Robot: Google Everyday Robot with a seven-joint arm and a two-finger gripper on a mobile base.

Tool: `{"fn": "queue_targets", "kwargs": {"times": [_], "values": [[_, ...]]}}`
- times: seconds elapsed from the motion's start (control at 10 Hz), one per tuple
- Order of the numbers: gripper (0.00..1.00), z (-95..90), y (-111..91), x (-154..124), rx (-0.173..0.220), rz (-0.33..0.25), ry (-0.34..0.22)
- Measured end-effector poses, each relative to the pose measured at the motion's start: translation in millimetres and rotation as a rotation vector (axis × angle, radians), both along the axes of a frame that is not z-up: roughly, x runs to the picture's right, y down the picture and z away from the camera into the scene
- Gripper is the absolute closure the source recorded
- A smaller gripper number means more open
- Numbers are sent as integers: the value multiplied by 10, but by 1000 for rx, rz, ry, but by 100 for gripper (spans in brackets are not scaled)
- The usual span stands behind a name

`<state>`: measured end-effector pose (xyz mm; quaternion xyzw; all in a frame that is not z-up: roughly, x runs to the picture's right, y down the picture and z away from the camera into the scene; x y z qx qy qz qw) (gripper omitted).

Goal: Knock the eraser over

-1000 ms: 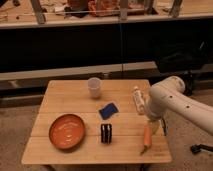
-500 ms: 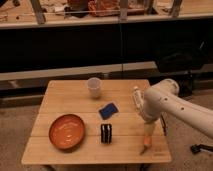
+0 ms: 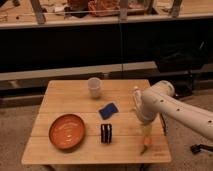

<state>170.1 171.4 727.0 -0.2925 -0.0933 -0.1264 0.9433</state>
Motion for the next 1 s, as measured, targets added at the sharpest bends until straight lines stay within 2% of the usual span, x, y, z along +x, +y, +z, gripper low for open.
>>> {"fn": "queue_targets", "kwargs": {"times": [1.0], "values": [[20,107,99,-368,-5,-55,-76]]}}
